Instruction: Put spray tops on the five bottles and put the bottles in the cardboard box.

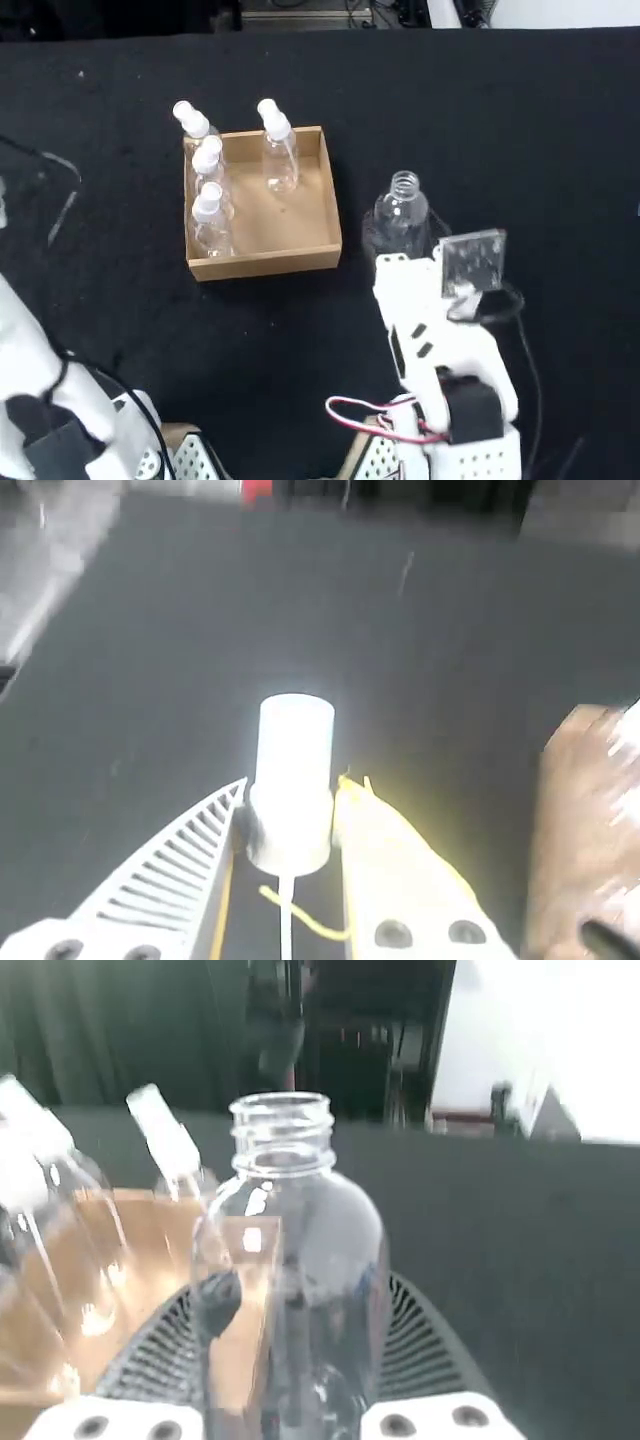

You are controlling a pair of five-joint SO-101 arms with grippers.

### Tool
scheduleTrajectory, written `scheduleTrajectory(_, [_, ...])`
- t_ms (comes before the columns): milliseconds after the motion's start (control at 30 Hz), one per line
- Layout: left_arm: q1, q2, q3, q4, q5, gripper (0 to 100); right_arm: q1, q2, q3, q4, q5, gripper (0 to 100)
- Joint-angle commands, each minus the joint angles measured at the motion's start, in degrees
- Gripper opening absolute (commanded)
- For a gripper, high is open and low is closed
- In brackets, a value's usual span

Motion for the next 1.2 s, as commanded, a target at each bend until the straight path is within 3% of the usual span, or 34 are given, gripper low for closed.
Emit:
scheduleTrajectory(0, [8.66,-1.76,-13.23,-0.35,9.76,3,0.44,-7.87,0.4,-0.26,-0.53,1.0])
scheduleTrajectory(333, [46.11,-1.41,-16.4,-16.35,20.57,3,-1.76,-11.74,7.34,-2.99,-0.62,1.0])
scheduleTrajectory(500, [60.18,1.14,-8.31,-28.48,20.75,3,-2.29,-11.74,6.9,-3.08,-0.62,1.0])
scheduleTrajectory(667, [65.8,2.64,1.8,-40.44,20.92,3,-2.29,-11.74,6.64,-3.08,-0.62,1.0])
scheduleTrajectory(933, [68.35,2.37,17.01,-58.9,21.1,3,-2.29,-11.74,7.16,-6.77,-0.53,1.0])
scheduleTrajectory(1167, [70.64,2.37,18.77,-62.33,21.19,3,-2.29,-11.74,7.16,-7.21,-0.53,1.0])
